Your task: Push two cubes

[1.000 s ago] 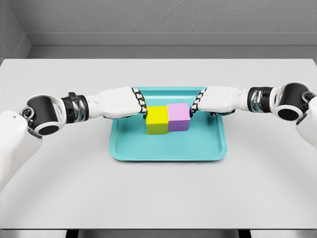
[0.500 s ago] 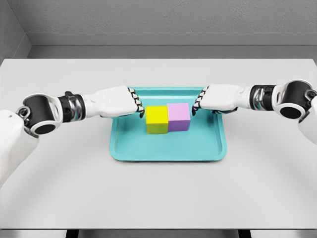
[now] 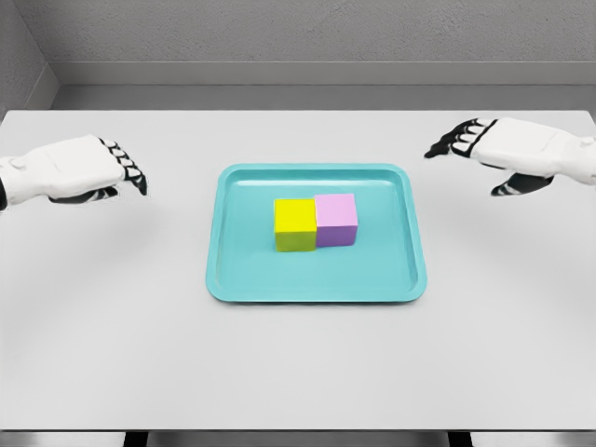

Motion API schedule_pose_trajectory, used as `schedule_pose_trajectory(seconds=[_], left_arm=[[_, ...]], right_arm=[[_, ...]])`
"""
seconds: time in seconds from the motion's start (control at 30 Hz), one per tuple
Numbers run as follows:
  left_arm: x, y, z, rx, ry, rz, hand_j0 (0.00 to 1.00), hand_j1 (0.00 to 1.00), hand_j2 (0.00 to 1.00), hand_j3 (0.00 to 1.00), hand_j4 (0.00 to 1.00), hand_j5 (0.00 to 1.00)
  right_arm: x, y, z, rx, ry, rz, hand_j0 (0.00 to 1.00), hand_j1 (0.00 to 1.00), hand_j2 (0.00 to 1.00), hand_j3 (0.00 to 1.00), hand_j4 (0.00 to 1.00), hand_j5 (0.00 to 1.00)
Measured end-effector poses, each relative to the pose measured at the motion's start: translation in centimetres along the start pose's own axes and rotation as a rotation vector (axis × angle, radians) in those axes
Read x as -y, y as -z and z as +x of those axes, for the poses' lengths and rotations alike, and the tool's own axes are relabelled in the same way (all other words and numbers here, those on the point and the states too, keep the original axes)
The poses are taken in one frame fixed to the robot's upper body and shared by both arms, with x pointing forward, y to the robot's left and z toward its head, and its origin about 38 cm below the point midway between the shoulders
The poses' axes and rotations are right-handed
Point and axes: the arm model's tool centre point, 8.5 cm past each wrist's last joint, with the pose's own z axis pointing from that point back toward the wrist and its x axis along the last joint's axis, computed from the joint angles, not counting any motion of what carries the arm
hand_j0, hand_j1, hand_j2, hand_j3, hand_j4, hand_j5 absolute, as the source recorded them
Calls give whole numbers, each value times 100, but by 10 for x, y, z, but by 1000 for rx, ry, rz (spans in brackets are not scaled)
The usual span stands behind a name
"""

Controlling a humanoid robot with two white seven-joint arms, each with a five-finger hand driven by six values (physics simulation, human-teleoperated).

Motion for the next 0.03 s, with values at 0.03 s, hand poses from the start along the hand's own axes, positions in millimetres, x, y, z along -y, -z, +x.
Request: schedule_pose_trajectory(seconds=[0.03], left_arm=[[1,-7,-5,-17,-7,-1,59,59,59,59,59,59]], right_arm=[[1,-1,0,1,4,-5,100,100,100,100,100,100]])
